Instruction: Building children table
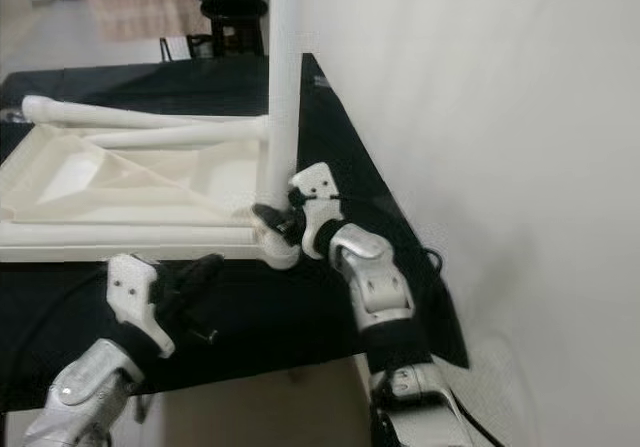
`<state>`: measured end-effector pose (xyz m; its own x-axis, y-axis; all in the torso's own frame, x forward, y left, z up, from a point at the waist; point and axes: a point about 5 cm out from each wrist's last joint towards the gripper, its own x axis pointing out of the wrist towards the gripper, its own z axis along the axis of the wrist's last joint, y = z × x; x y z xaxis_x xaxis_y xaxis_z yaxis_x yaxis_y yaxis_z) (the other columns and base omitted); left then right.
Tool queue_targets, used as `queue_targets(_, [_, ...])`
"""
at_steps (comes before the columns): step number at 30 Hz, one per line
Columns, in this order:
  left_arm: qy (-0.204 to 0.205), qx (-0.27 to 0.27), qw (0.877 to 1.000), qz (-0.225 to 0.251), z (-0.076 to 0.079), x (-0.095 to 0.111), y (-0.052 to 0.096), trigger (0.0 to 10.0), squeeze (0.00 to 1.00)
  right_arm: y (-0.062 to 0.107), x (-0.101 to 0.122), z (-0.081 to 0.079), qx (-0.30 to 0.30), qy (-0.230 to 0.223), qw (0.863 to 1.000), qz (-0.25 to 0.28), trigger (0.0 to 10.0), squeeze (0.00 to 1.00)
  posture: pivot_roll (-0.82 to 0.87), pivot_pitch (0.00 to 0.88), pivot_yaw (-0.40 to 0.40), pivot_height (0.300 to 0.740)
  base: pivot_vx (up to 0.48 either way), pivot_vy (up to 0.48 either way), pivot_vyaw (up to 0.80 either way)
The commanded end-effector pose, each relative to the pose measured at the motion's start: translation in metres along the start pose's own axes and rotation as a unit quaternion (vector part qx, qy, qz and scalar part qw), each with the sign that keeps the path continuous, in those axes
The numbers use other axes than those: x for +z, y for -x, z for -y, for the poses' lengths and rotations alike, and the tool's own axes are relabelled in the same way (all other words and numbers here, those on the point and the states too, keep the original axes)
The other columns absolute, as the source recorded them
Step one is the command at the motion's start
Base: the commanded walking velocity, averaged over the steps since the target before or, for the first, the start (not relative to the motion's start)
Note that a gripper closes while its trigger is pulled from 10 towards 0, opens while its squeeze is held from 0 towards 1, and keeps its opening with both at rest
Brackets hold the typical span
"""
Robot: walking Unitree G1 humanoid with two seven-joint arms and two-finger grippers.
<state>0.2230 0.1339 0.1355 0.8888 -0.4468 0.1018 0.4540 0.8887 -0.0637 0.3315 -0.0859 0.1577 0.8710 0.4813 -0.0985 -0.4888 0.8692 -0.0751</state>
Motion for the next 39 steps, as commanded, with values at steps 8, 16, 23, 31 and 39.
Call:
queue_targets(8, [0.0, 0.0, 1.0, -0.001, 0.0, -0.001, -0.001, 10.0, 0.0, -0.006, -0.005, -0.012, 0.073, 0.01, 0.997, -0.039, 0.0, 0.0, 0.0, 0.046, -0.034, 0.74, 0.0, 0.0, 0.0])
queue_targets(16, [0.001, -0.004, 1.0, -0.002, 0.002, -0.001, -0.001, 10.0, 0.0, -0.006, 0.012, -0.007, 0.078, 0.008, 0.997, -0.027, 10.0, 0.57, 0.01, 0.045, -0.031, 0.74, 0.0, 0.0, 0.0])
queue_targets(23, [0.002, -0.004, 1.0, -0.002, 0.003, -0.002, -0.002, 10.0, 0.0, -0.006, 0.027, 0.023, 0.28, 0.052, 0.959, 0.008, 10.0, 0.0, 0.02, 0.035, -0.043, 0.74, 0.0, 0.0, 0.0])
queue_targets(31, [0.001, -0.005, 1.0, -0.003, 0.004, -0.002, -0.002, 10.0, 0.0, -0.016, 0.036, 0.034, 0.313, 0.049, 0.948, 0.004, 10.0, 0.0, 0.03, 0.032, -0.044, 0.74, 0.0, 0.0, 0.0])
queue_targets(39, [0.002, -0.006, 1.0, -0.005, 0.006, -0.002, -0.001, 10.0, 0.0, -0.025, 0.035, 0.044, 0.324, 0.019, 0.946, 0.005, 0.0, 0.0, 0.04, 0.036, -0.041, 0.74, 0.0, 0.0, 0.0])
